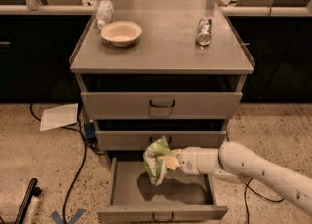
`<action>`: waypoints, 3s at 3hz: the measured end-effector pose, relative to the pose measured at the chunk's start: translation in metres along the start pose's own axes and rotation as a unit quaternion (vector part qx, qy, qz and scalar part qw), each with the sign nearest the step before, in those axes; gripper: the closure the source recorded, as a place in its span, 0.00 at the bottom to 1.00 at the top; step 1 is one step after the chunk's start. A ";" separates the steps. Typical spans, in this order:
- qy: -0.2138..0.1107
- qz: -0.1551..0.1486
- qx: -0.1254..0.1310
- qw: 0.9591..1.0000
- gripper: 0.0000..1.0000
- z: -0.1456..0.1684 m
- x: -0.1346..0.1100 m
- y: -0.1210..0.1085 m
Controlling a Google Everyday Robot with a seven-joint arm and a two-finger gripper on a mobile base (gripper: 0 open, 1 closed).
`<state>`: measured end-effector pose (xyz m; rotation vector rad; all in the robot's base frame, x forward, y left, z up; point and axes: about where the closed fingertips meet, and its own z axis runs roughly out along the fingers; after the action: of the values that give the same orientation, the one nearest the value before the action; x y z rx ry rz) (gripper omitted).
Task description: Pick green jalapeno chip bag from bottom drawer and place on counter
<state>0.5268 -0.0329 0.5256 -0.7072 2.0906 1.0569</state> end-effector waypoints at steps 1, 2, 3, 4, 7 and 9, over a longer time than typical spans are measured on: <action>-0.037 -0.070 0.008 0.997 1.00 -0.045 -0.061 0.052; -0.037 -0.070 0.008 0.997 1.00 -0.045 -0.061 0.052; -0.042 -0.073 -0.005 0.996 1.00 -0.053 -0.070 0.062; -0.053 -0.098 -0.015 0.994 1.00 -0.087 -0.115 0.098; -0.099 -0.183 -0.005 0.978 1.00 -0.180 -0.285 0.178; -0.123 -0.180 -0.013 0.976 1.00 -0.170 -0.287 0.180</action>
Offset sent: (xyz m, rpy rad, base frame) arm -0.0134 0.0005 0.0711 -0.0036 -0.1241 0.0164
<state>0.5210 -0.0356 0.9044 -0.8814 1.6639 0.9160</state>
